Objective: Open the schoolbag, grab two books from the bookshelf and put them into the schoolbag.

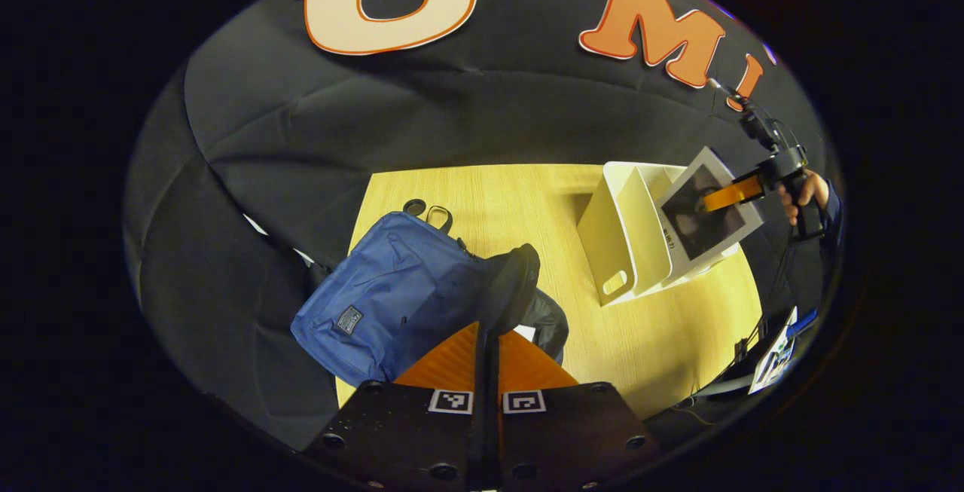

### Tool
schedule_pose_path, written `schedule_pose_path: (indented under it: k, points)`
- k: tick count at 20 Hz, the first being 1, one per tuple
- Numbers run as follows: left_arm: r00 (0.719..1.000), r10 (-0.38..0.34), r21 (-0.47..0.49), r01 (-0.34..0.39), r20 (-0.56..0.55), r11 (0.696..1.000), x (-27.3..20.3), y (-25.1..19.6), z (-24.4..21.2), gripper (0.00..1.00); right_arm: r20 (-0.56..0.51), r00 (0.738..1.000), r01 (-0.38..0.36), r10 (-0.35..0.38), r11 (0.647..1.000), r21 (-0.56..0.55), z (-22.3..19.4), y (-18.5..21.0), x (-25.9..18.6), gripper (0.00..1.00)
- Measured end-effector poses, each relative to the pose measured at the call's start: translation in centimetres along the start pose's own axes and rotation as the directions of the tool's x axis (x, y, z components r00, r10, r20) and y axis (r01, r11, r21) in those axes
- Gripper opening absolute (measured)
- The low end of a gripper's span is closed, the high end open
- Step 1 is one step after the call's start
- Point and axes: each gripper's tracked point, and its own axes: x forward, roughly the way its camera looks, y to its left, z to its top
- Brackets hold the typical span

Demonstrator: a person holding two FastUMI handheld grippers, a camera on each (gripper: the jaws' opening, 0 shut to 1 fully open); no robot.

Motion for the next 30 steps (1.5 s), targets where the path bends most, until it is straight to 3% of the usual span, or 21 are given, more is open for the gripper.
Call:
schedule_pose_path:
  k: [3,6,9,12,14,17,20,21,26,30]
  points:
    - [1.0,0.004,0.01,-0.004,0.004,1.0,-0.1,0.0,0.2,0.01,0.079,0.996,-0.05,0.048,0.998,0.024,1.0,0.0,-5.2,0.39]
    - [1.0,0.005,0.018,-0.005,0.001,1.0,0.0,-0.1,0.3,0.0,0.151,0.975,-0.172,0.162,0.983,0.057,0.8,2.2,-9.9,0.39]
    - [1.0,0.015,0.024,-0.015,0.008,1.0,0.0,0.2,0.8,0.0,0.218,0.929,-0.327,0.3,0.94,0.099,-0.4,6.5,-12.3,0.38]
    - [1.0,0.021,0.032,-0.021,0.002,0.999,0.0,0.4,1.0,0.0,0.27,0.859,-0.484,0.435,0.862,0.153,-1.3,12.1,-12.6,0.38]
    - [1.0,0.026,0.032,-0.026,0.002,0.999,0.1,0.7,1.1,0.0,0.272,0.827,-0.547,0.492,0.816,0.187,-2.8,15.3,-11.9,0.38]
    - [0.999,0.034,0.02,-0.034,-0.001,0.999,0.0,1.1,1.5,0.0,0.266,0.804,-0.589,0.532,0.774,0.233,-5.4,18.9,-9.4,0.38]
    - [0.999,0.039,0.034,-0.039,-0.005,0.999,-0.1,1.5,2.0,0.0,0.242,0.763,-0.646,0.6,0.689,0.329,-8.1,23.0,-6.8,0.38]
    - [0.999,0.043,0.046,-0.043,-0.01,0.998,-0.2,1.6,2.1,0.0,0.234,0.756,-0.653,0.612,0.677,0.34,-8.8,24.5,-5.7,0.38]
    - [0.998,0.06,0.073,-0.059,-0.012,0.996,-0.7,2.9,2.9,0.0,0.225,0.783,-0.619,0.58,0.69,0.376,-11.2,29.3,-0.6,0.38]
    - [0.998,0.053,0.078,-0.051,-0.021,0.996,-0.7,3.1,3.1,0.0,0.221,0.776,-0.617,0.59,0.639,0.459,-12.3,32.9,2.4,0.37]
